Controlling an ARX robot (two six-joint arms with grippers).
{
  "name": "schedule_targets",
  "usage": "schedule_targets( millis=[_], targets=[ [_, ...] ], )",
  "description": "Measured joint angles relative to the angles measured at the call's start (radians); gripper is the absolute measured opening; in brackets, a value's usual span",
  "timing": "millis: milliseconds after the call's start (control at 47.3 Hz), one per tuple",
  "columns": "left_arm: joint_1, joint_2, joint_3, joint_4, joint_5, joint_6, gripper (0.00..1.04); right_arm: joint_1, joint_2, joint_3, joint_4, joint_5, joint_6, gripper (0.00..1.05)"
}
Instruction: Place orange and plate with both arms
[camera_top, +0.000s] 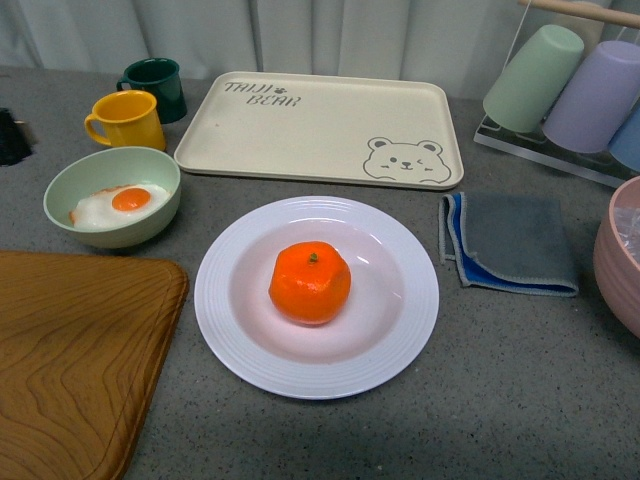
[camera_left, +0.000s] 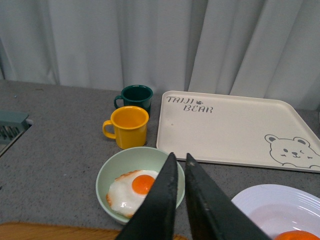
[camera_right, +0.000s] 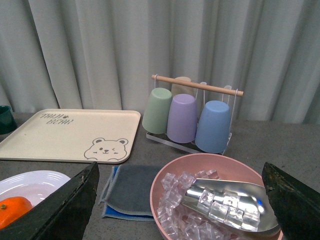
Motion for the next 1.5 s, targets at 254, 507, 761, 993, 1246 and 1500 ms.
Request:
schedule_targets(
  millis=[254, 507, 761, 993, 1246, 1500],
  targets=[
    [0.068, -0.200, -0.087, -0.109, 0.081, 0.008, 0.04, 0.000, 0.000, 0.000, 0.000, 0.000, 0.000, 0.95],
    [0.133, -0.483, -0.124, -0.362, 0.137, 0.010, 0.04, 0.000, 0.000, 0.000, 0.000, 0.000, 0.000, 0.95],
    [0.234, -0.739, -0.165, -0.565, 0.255, 0.011, 0.04, 0.000, 0.000, 0.000, 0.000, 0.000, 0.000, 0.95],
    [0.264, -0.917, -0.166, -0.719, 0.267, 0.011, 0.04, 0.000, 0.000, 0.000, 0.000, 0.000, 0.000, 0.95],
    [0.265, -1.106, -0.167, -0.895, 0.267, 0.011, 0.04, 0.000, 0.000, 0.000, 0.000, 0.000, 0.000, 0.95],
    [0.265, -1.210, -0.167, -0.997, 0.267, 0.011, 0.04, 0.000, 0.000, 0.000, 0.000, 0.000, 0.000, 0.95]
  ],
)
